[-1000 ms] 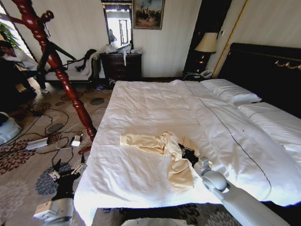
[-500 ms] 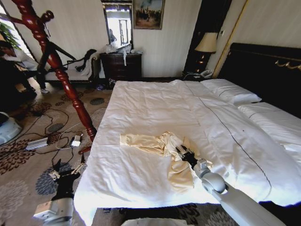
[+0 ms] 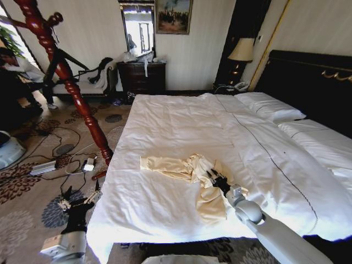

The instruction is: Pick up the clothes from the bed and hang them on the clothes hanger.

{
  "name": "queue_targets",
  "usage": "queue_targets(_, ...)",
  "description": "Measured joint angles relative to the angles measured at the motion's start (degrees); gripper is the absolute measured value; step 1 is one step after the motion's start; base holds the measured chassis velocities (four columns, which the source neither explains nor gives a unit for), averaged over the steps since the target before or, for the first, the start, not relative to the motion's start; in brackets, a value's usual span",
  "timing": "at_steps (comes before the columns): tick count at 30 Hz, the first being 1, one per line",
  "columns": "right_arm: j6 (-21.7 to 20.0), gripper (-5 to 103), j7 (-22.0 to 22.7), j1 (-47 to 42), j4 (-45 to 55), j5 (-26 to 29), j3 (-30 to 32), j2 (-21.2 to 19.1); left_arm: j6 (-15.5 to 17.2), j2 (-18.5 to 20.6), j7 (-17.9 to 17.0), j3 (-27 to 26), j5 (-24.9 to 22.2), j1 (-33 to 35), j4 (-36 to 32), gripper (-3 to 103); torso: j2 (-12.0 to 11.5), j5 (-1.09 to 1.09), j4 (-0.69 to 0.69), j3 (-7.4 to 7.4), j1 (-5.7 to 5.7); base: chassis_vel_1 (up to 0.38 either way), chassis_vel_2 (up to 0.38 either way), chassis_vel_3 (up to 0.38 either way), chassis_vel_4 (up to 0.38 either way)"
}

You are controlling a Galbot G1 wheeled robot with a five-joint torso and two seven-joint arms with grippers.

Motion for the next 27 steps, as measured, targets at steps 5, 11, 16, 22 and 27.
queue_targets(5,1.1,2,-0.1,-1.7,2.2,0.7,1.4,-0.8,0.0,0.0,0.0,0.0,0.0,-0.1,0.2,100,0.0,0.00,0.00,0.00,0.00,0.000,0.000,0.000,0.000)
queue_targets(11,5.7,1,-3.6,-5.1,8.6,5.1,3.5,-3.0,0.0,0.0,0.0,0.0,0.0,-0.6,0.6,100,0.0,-0.01,-0.01,0.00,0.00,0.000,0.000,0.000,0.000)
queue_targets(16,7.4,1,-6.4,-4.2,15.0,16.5,2.4,-3.6,0.0,0.0,0.0,0.2,0.0,-1.1,1.1,100,0.0,-0.01,-0.01,0.00,0.00,0.000,0.000,0.000,0.000)
queue_targets(22,8.5,1,-11.8,2.0,20.2,30.5,-4.7,-2.1,0.5,0.0,0.0,0.2,-1.9,-1.9,1.6,100,0.0,-0.01,0.01,0.00,0.00,0.000,0.000,0.000,0.000)
queue_targets(27,9.6,1,-17.8,4.7,18.4,30.8,-13.2,0.2,1.5,0.5,-0.6,-1.3,-3.5,-2.7,3.3,100,0.0,-0.01,0.00,0.00,0.00,0.000,0.000,0.000,0.000)
